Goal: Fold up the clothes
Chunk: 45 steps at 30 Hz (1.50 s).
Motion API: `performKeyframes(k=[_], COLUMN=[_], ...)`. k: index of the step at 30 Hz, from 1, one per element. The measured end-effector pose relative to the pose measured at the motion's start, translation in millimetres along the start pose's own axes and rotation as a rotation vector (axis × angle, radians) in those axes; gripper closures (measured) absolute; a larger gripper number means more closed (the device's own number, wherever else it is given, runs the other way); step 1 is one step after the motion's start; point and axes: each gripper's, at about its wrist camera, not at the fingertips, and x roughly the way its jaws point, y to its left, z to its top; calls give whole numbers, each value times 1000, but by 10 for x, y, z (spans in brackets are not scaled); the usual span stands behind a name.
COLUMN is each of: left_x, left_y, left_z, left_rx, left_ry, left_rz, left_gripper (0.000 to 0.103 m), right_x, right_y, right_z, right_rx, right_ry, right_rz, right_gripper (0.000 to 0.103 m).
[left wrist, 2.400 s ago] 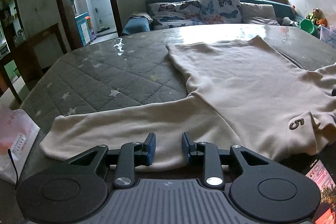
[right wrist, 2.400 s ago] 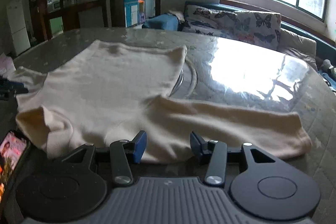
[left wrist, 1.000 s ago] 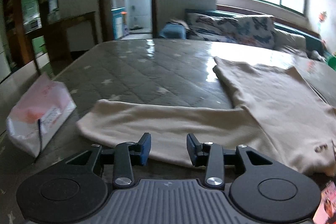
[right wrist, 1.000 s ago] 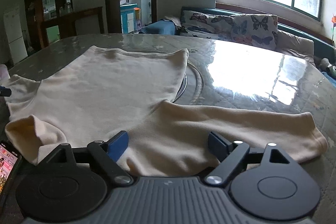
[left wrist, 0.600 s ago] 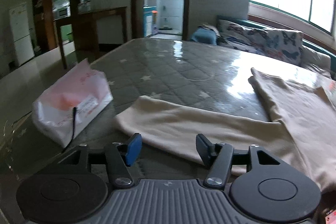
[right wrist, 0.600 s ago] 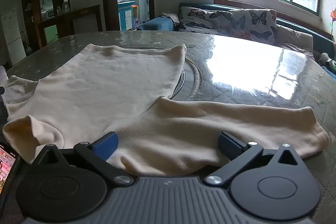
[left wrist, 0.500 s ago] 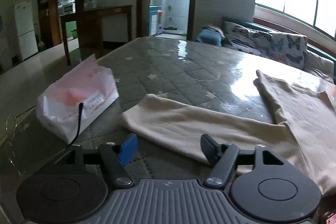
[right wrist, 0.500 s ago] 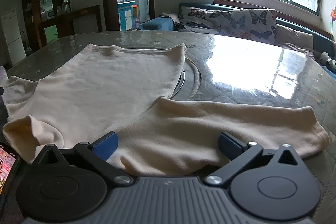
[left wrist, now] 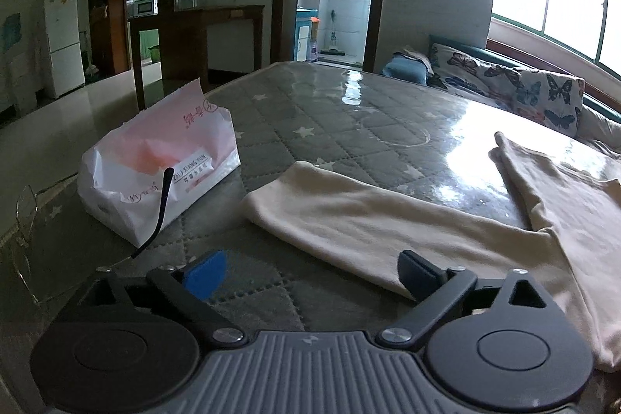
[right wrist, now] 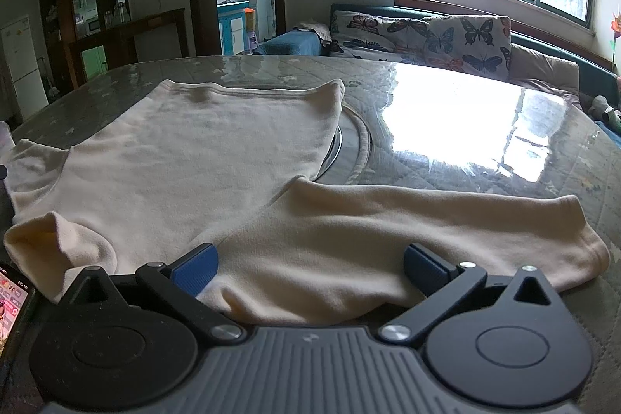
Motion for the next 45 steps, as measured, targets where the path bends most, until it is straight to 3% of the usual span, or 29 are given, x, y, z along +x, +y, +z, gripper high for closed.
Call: performKeyframes(k=[9, 45], left_x=[35, 96], left_y=[11, -44], left_z=[-18, -17], left_rx=[-14, 27], left_ry=[10, 27], left_rz=[-2, 28], left_gripper=[0, 0], right_x=[4, 13], right_y=[5, 10], right_z=[-6, -12], right_rx=[0, 1], right_ry=[0, 0], right_rz=[-1, -1], right_gripper=[0, 0])
